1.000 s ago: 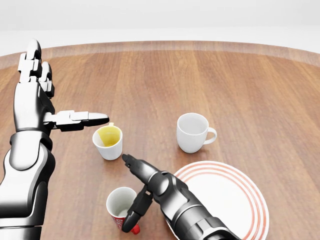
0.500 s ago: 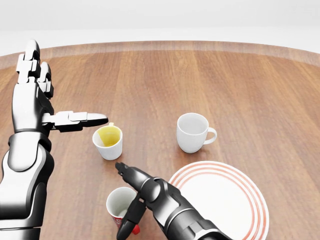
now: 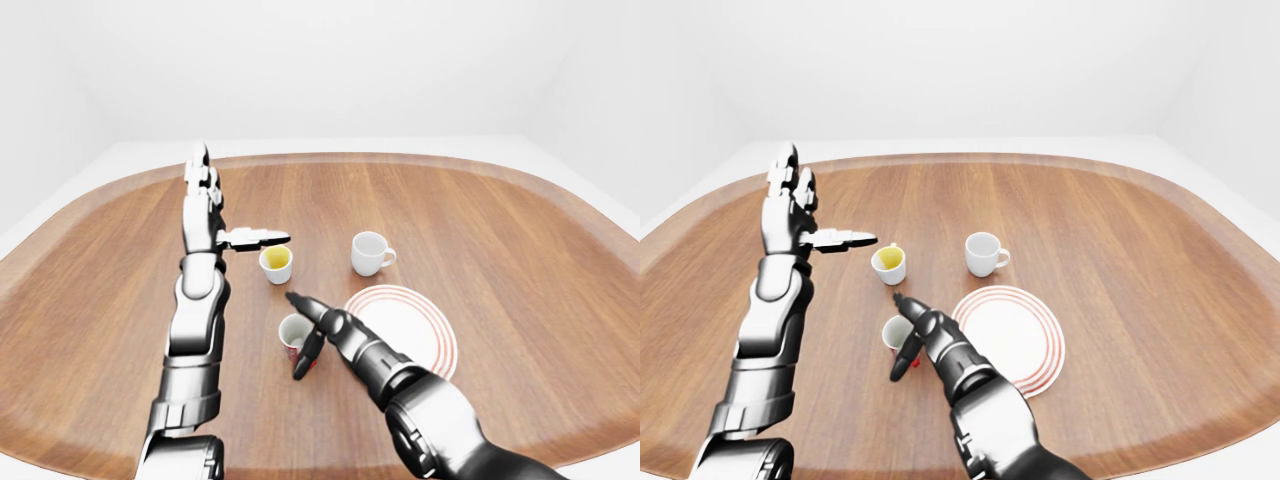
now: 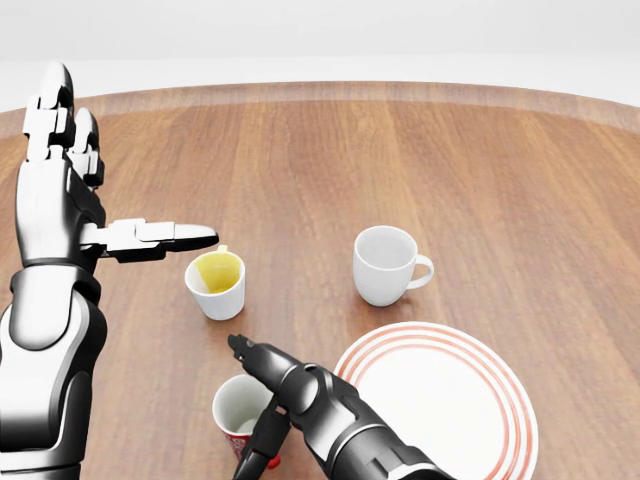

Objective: Pick up the red mug and put it on the plate

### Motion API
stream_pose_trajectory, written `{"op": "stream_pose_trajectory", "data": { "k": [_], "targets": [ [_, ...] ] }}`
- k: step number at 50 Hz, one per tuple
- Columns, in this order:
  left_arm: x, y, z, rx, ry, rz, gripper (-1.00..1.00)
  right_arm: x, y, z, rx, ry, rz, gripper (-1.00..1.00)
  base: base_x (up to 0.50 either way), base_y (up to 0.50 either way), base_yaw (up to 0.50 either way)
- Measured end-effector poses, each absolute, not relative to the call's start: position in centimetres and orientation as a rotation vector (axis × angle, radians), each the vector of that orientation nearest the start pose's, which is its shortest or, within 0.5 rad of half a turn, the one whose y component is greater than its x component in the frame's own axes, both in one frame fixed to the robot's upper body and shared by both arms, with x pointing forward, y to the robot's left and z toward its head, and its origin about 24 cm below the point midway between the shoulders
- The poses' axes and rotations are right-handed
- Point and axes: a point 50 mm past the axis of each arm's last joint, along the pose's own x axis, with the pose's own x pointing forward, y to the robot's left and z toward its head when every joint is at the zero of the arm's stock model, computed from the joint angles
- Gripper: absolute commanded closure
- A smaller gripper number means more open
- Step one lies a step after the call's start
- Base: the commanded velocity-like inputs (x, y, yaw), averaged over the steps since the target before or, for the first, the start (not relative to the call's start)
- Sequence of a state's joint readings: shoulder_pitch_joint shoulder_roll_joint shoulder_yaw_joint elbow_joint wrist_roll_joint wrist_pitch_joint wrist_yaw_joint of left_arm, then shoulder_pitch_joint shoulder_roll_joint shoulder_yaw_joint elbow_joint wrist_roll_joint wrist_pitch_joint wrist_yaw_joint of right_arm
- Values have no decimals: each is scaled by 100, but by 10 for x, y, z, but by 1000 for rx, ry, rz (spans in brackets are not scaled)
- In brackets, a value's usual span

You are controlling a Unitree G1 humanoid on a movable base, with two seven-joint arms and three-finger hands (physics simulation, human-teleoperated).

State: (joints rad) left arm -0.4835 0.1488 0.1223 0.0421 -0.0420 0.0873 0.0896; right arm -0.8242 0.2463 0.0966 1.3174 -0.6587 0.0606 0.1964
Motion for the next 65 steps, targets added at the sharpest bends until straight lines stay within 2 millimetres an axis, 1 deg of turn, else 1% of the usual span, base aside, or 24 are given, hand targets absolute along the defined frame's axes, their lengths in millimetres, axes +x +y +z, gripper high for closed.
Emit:
{"op": "stream_pose_trajectory", "data": {
  "k": [11,12,13,14,17,27,29,37,65],
  "targets": [
    [326,174,167,59,-365,102,-100,310,5,-18,-715,503,768,-100,0,0,0],
    [325,174,167,59,-365,102,-100,310,5,-18,-715,504,768,-50,0,0,0],
    [325,174,167,59,-364,101,-100,310,4,-18,-716,504,767,64,0,0,0],
    [325,174,167,59,-364,101,-100,311,4,-18,-713,503,764,100,0,0,0],
    [325,174,167,58,-364,101,-100,312,5,-16,-703,496,753,100,0,0,0],
    [325,174,164,58,-355,102,-100,308,5,-20,-703,516,775,100,0,0,0],
    [325,174,164,57,-355,102,-100,307,5,-21,-726,516,806,100,0,0,0],
    [324,175,164,57,-357,101,-100,306,5,-22,-769,509,837,100,0,0,0],
    [322,174,166,60,-369,98,-100,317,0,-11,-730,477,804,100,0,0,0]
  ]
}}
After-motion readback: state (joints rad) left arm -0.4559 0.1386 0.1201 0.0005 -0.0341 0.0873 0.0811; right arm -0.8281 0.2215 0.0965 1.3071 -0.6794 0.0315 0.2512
